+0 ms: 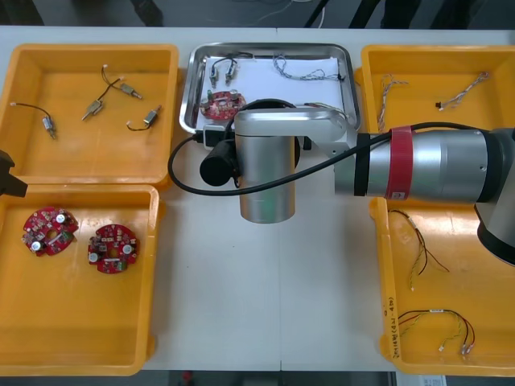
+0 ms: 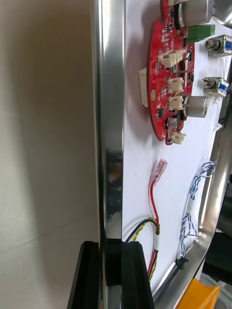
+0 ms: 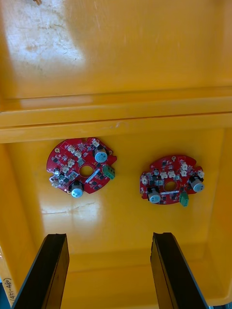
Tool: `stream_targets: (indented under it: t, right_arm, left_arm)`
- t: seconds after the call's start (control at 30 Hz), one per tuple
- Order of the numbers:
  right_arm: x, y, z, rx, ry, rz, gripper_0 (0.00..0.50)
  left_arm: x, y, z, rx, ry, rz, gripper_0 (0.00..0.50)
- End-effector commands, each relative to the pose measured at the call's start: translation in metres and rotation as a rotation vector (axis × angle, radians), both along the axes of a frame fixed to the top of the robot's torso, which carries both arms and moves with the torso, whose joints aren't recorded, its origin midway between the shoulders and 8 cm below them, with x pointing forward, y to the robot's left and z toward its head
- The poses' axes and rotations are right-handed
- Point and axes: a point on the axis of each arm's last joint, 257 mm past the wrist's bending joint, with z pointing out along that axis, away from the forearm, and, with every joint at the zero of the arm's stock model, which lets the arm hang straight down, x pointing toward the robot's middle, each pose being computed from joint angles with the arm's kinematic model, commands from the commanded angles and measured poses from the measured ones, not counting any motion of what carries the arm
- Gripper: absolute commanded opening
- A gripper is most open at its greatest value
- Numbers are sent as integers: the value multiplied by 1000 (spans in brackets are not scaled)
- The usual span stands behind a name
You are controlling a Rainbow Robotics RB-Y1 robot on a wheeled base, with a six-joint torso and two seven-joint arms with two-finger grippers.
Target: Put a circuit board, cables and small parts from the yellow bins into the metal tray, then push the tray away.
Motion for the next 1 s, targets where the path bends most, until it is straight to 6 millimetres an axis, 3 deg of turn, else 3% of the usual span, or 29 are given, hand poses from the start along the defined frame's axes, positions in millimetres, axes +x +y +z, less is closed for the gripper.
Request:
stream_targets:
  t: [0.03,0.33,0.77,0.8,0.83,0.87,0.97,1.0]
  right_arm:
    - [10,23,35,-29,-71,61,0]
    - [20,24,45,-21,-91,64,0]
    - [21,28,43,-10,-89,73,7]
    - [21,28,43,-10,-89,73,76]
    - [22,27,43,-13,-89,73,191]
    - [22,27,43,-11,-89,72,266]
    - [22,26,42,-14,-86,72,380]
    - [22,26,42,-12,-86,71,396]
  left_arm:
    - [-3,17,16,52,-27,26,500]
    - [-3,17,16,52,-27,26,500]
    - [-3,17,16,52,-27,26,500]
    - [-3,17,16,52,-27,26,500]
    - [-3,17,16,52,-27,26,500]
    - [-3,17,16,52,-27,26,500]
    - [-3,17,16,52,-27,26,500]
    - [-3,17,16,52,-27,26,500]
